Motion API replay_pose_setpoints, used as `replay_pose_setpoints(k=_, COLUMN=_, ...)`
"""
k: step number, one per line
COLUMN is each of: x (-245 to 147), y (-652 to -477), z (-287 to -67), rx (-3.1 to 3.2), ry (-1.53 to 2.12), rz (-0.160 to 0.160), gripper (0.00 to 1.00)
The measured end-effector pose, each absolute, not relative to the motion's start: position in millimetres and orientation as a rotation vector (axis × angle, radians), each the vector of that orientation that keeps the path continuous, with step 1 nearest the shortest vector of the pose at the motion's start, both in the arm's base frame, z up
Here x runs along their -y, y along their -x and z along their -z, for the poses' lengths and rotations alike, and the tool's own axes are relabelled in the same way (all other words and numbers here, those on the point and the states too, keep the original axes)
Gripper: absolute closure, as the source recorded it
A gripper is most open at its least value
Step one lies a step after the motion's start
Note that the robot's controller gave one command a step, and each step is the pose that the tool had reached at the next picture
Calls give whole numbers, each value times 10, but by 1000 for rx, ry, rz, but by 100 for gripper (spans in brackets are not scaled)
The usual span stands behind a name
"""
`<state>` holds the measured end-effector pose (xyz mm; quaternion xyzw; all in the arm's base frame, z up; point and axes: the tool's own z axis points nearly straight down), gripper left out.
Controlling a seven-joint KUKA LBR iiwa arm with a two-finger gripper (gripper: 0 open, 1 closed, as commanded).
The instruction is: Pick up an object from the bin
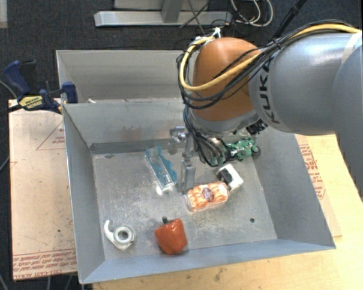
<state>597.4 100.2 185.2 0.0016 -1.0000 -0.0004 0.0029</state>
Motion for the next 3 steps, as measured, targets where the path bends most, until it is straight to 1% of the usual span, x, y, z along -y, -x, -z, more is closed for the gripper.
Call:
replay_pose_setpoints(k=1, x=-996, y=-5987, z=-1903, rx=3143, ry=-1, rz=2, gripper=0)
replay_pose_setpoints(k=2, x=-439, y=-5955, z=-1341, rx=3103, ry=-512, rz=1, gripper=0)
replay_pose_setpoints(k=3, x=-562, y=-5988, z=-1319, rx=3140, ry=-156, rz=2, gripper=0)
